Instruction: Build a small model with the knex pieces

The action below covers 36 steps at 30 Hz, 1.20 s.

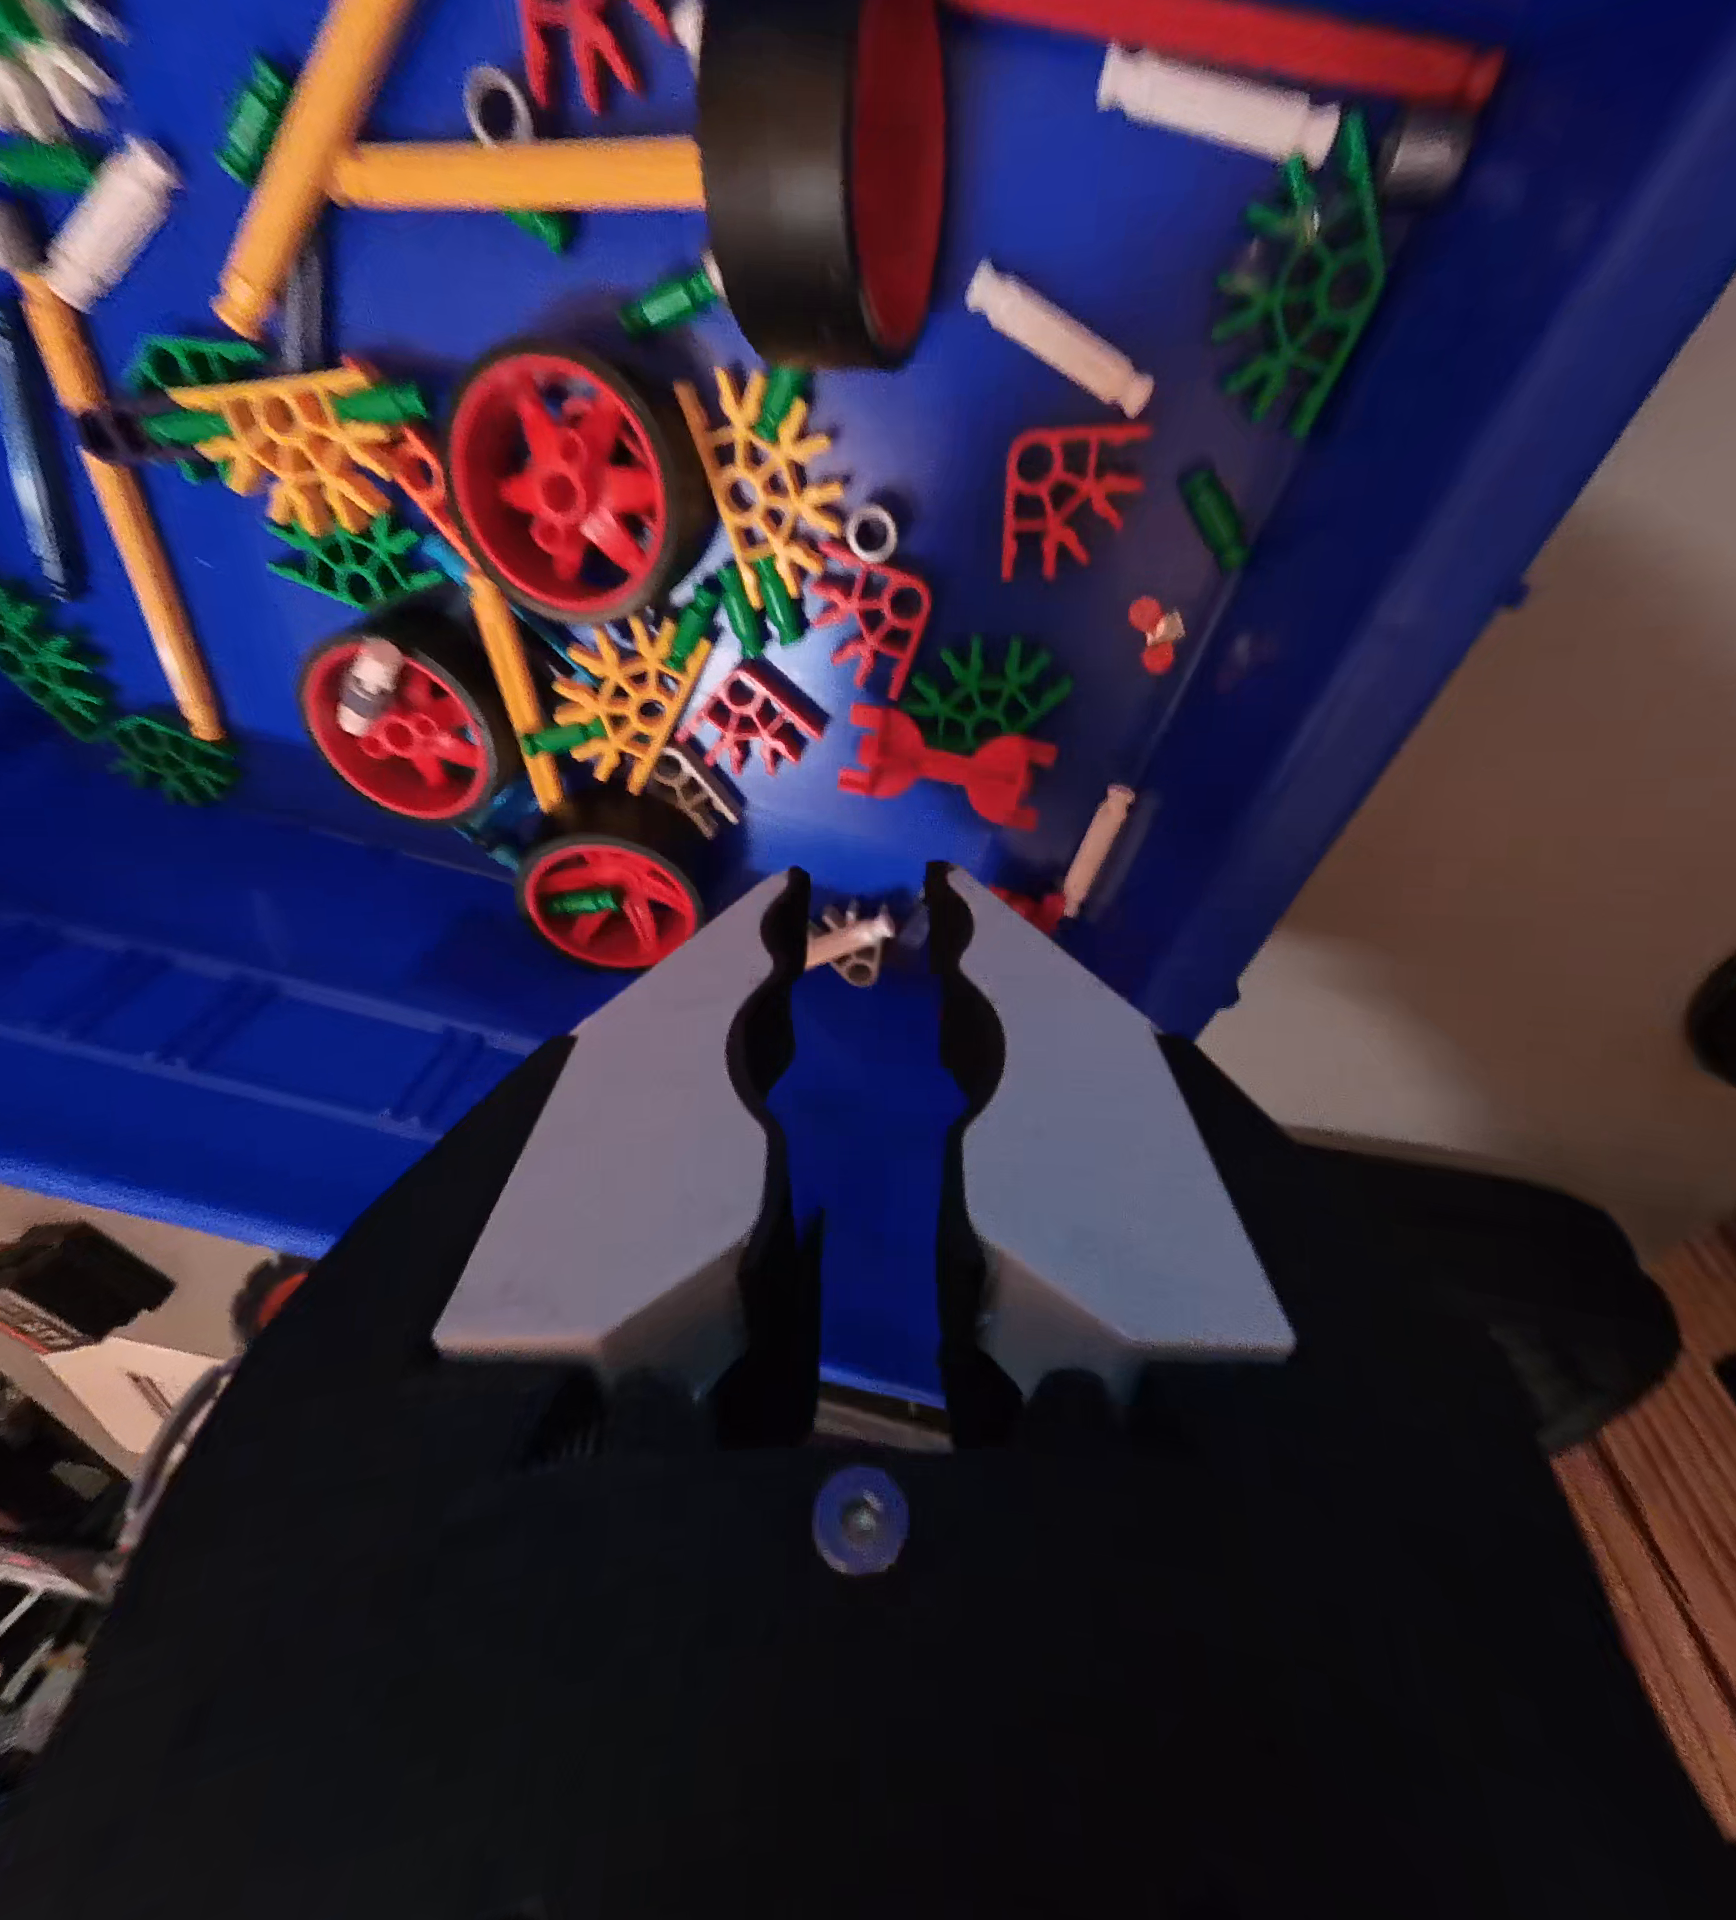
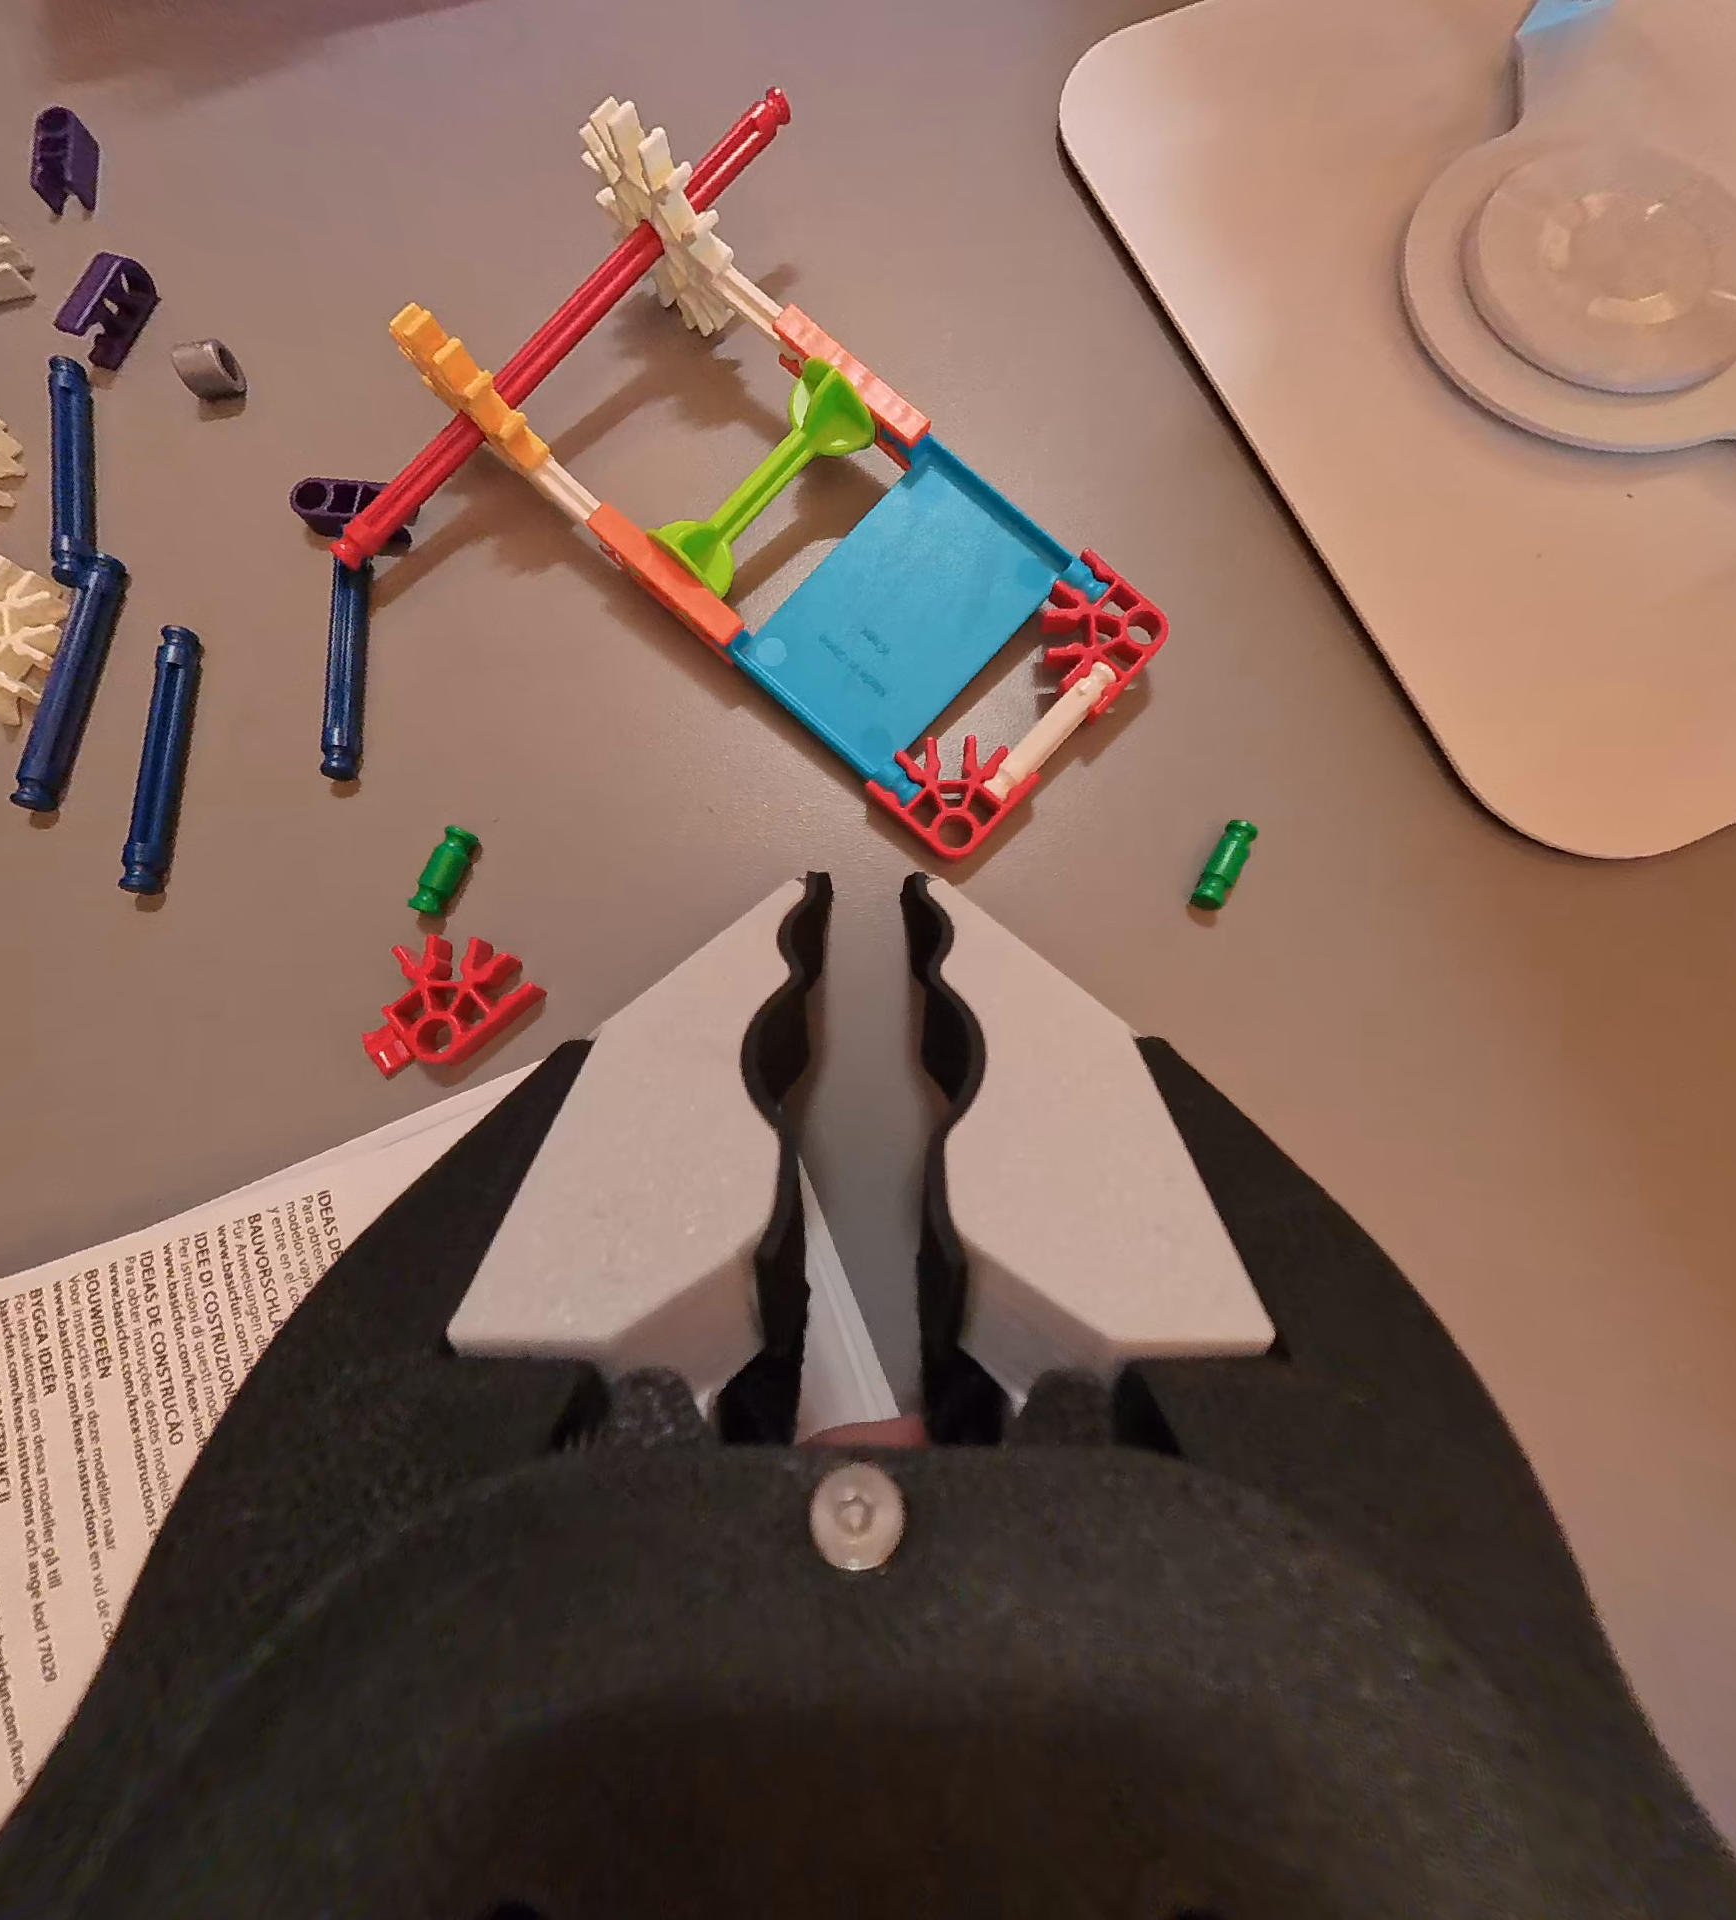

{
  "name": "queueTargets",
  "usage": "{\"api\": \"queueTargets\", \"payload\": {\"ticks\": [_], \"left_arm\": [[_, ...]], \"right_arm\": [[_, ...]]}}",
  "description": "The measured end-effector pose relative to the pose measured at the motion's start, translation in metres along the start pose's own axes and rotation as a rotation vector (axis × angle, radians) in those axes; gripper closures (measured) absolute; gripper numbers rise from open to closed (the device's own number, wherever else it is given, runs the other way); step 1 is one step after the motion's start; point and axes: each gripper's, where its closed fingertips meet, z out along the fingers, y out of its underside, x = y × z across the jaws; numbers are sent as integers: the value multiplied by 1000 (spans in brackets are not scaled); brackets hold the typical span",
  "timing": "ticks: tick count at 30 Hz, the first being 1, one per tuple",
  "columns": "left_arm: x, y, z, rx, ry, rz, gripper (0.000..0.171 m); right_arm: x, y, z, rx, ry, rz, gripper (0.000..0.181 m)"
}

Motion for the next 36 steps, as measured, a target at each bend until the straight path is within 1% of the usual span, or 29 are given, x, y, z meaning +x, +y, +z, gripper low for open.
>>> {"api": "queueTargets", "payload": {"ticks": [3,6,7,10,15,17,19,23,26,28,30,33,36], "left_arm": [[10,11,7,-67,51,2,150],[10,22,17,-149,49,22,150],[7,22,19,-159,29,37,151],[12,8,20,-101,60,36,151],[1,2,20,-97,-4,53,150],[-7,-5,13,-60,-55,50,150],[-16,-17,-2,1,-119,31,150],[-16,-56,-39,155,-210,29,149],[-13,-76,-60,198,-290,66,149],[-11,-84,-67,212,-309,72,148],[-10,-83,-66,198,-291,67,145],[-30,-74,-58,170,-304,6,142],[-44,-56,-37,99,-257,-43,133]], "right_arm": [[-1,0,0,-1,-2,-1,168],[-1,0,0,-1,-5,-1,168],[-1,0,0,-1,-6,-1,168],[-1,0,0,0,-8,1,168],[-1,0,0,0,-9,2,167],[-1,0,0,-1,-11,3,168],[0,0,0,-1,-12,4,167],[-1,-1,0,1,-9,0,167],[-1,-2,0,4,-3,-11,167],[-2,-3,-1,5,-5,-18,167],[-4,-3,0,6,-11,-24,167],[-8,-4,0,2,-16,-38,167],[-10,-4,1,-3,-20,-48,167]]}}
